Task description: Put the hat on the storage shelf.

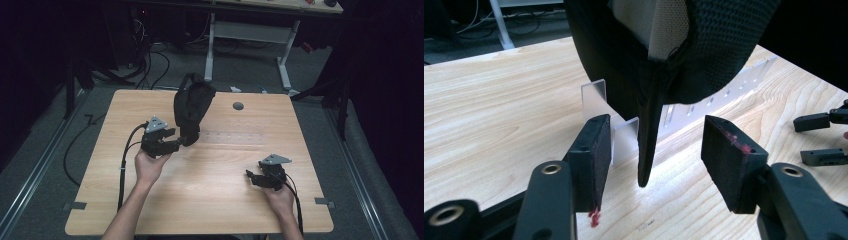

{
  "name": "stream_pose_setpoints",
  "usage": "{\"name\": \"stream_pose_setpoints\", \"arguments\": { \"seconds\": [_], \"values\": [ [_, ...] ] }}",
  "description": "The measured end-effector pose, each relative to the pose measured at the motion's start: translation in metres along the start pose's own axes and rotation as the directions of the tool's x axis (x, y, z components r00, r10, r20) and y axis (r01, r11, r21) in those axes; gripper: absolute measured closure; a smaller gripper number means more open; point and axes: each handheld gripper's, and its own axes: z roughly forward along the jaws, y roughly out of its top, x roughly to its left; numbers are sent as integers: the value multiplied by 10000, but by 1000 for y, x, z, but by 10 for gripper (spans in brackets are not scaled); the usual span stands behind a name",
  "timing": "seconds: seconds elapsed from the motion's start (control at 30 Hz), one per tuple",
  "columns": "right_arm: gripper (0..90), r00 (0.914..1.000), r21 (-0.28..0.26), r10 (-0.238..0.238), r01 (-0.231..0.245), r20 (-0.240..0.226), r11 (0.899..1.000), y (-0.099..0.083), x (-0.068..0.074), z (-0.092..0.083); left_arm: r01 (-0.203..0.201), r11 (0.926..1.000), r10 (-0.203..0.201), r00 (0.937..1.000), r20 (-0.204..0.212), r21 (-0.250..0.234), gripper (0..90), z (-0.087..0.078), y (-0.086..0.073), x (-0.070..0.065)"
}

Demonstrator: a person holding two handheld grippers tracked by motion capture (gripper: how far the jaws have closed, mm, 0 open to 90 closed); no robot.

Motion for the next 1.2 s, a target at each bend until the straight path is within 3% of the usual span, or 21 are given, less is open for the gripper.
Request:
{"name": "stream_pose_setpoints", "arguments": {
  "seconds": [0.33, 0.7, 0.9, 1.2],
  "values": [
    [349, 10000, -11, -20, 20, -1, 10000, 0, 0, 0, 319, 9995, -319, 9995, 27, 21, 419, -15, 5, 5],
    [349, 10000, -7, 5, -5, 0, 10000, 0, 0, 0, 411, 9991, -411, 9991, 60, 46, 409, -32, 3, 5],
    [349, 10000, -3, 9, -9, -4, 10000, 0, 0, 0, 108, 9999, -108, 9999, 101, -32, 410, -40, -2, 1],
    [349, 10000, -13, -22, 23, 4, 10000, 0, 0, 0, 288, 9996, -290, 9992, 285, 73, 407, -51, -9, -3]
  ]
}}
